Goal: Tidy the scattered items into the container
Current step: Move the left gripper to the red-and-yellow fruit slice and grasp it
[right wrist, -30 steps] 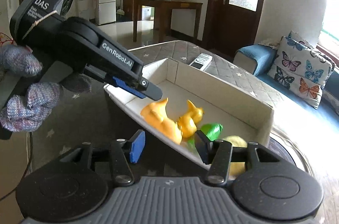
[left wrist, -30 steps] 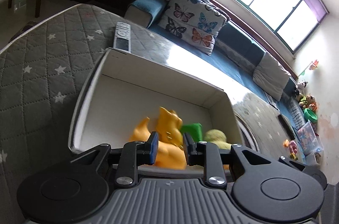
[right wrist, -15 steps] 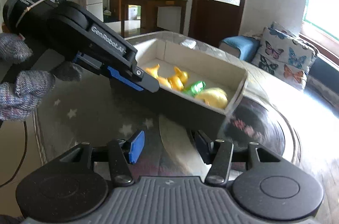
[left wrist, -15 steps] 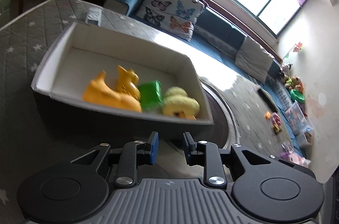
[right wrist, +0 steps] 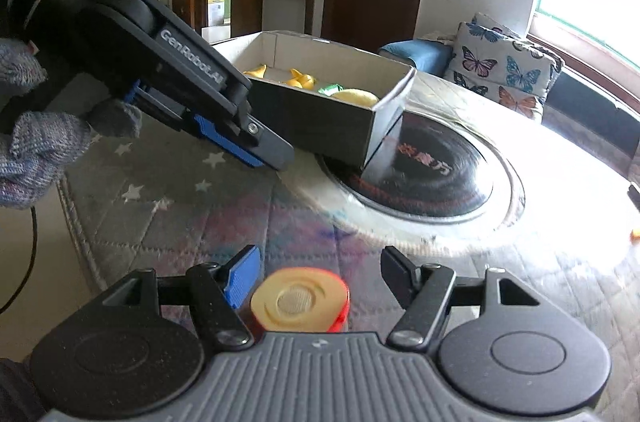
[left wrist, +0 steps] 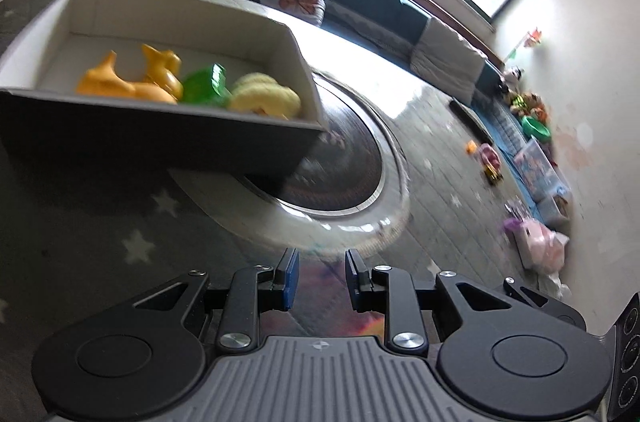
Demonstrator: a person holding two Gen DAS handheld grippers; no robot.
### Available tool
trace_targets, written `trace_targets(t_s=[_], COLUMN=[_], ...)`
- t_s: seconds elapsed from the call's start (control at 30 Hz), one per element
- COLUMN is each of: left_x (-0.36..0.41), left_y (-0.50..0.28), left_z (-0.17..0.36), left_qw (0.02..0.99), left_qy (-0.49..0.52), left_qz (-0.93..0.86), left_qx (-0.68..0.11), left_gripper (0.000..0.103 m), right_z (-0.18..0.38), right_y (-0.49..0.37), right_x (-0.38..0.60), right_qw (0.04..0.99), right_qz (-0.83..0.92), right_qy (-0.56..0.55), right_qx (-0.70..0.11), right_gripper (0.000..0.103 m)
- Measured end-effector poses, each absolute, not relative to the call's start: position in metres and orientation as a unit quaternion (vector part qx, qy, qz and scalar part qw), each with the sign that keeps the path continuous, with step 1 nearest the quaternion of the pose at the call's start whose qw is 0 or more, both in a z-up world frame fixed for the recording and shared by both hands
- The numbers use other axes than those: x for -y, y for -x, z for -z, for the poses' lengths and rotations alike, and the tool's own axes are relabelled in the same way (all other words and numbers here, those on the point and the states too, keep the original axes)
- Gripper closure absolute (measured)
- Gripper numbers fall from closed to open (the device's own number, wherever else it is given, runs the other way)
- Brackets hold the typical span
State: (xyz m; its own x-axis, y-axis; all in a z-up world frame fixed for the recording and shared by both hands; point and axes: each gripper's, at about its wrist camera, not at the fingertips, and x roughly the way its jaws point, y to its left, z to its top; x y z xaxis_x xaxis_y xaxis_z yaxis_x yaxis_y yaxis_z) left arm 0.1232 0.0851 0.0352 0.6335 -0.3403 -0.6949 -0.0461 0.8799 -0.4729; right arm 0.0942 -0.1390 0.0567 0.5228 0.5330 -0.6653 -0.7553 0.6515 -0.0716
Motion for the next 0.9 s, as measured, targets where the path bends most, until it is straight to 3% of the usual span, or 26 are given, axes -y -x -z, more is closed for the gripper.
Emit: trace_targets(t_s=[0.57,0.9], left_x=[-0.049,-0.047], left_y=[-0.124,-0.125], left_z=[-0.013,-0.007], left_qw=[0.850,0.842], left_qy=[0.253,0.269], left_qz=[0.127,0.134], left_qx=[-0.444,-0.449], left_gripper=[0.075,0.074], right_z=[-0.037,-0.032], right_y=[-0.061,-0.057], right_x=[0.149,0.147], right_qw=[0.868,0.870], right_qz=[-0.348,-0.344], right_qy=[0.176,0.165], right_qx=[-0.308,-0.312], right_gripper=[0.034,0.042])
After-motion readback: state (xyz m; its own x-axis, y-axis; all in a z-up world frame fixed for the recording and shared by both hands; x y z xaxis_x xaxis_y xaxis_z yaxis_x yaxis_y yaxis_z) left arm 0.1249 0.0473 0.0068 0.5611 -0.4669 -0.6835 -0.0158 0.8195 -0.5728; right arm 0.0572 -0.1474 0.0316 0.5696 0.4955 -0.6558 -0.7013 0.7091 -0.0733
